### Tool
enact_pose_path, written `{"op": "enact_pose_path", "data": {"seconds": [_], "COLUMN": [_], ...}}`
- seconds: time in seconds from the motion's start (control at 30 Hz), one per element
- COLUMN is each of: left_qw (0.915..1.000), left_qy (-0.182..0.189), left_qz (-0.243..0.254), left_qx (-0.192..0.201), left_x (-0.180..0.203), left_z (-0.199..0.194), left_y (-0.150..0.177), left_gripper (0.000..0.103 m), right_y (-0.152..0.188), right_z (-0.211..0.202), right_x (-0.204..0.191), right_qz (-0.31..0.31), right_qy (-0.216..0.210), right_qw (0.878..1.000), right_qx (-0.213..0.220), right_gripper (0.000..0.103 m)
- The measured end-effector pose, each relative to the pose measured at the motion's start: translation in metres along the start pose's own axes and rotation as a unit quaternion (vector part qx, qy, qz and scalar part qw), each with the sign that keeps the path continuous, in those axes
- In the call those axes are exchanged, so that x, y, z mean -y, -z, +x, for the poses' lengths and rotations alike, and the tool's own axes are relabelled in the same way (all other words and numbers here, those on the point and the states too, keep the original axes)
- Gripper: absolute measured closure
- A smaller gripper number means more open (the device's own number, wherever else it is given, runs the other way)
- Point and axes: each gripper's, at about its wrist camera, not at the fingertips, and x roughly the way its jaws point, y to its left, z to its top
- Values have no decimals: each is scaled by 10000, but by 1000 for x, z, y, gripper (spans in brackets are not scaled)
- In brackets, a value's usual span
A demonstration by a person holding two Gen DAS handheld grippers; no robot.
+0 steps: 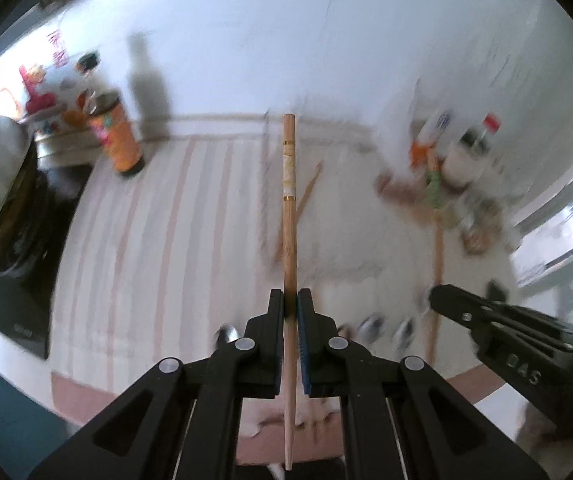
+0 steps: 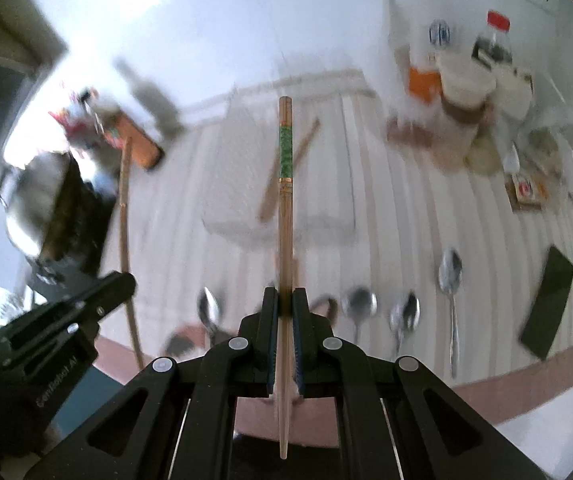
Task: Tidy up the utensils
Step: 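Lift both chopsticks, lower them into the clear basket, open both tools, then grasp a blue-banded chopstick with the left tool while the right tool grasps a chopstick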
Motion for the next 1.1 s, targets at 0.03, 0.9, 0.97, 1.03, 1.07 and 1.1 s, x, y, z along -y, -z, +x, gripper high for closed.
{"op": "enact_pose_path", "data": {"seconds": [0.03,0.9,0.97,1.03,1.07,1.1], "left_qw": [10000,9865,9886,9908,9923,9934], "left_qy": [67,220,39,-167,-299,-469], "left_qz": [-23,-587,-531,-497,-455,-426], "left_qx": [33,-1512,-1406,-1246,-1109,-959], "left_x": [2,-7,-9,-12,-12,-13], "left_z": [0,170,165,157,151,143], "left_y": [-11,-140,-141,-141,-140,-138], "left_gripper": [99,97,95,92,88,76], "right_y": [-11,-171,-170,-169,-168,-167], "right_z": [-1,167,167,161,156,151], "right_x": [0,28,28,29,29,31], "right_qz": [28,230,199,214,204,228], "right_qy": [-34,337,385,438,472,480], "right_qw": [10000,9918,9916,9924,9930,9935], "right_qx": [56,-1211,-1219,-1128,-1064,-1010], "right_gripper": [96,95,80,64,64,64]}}
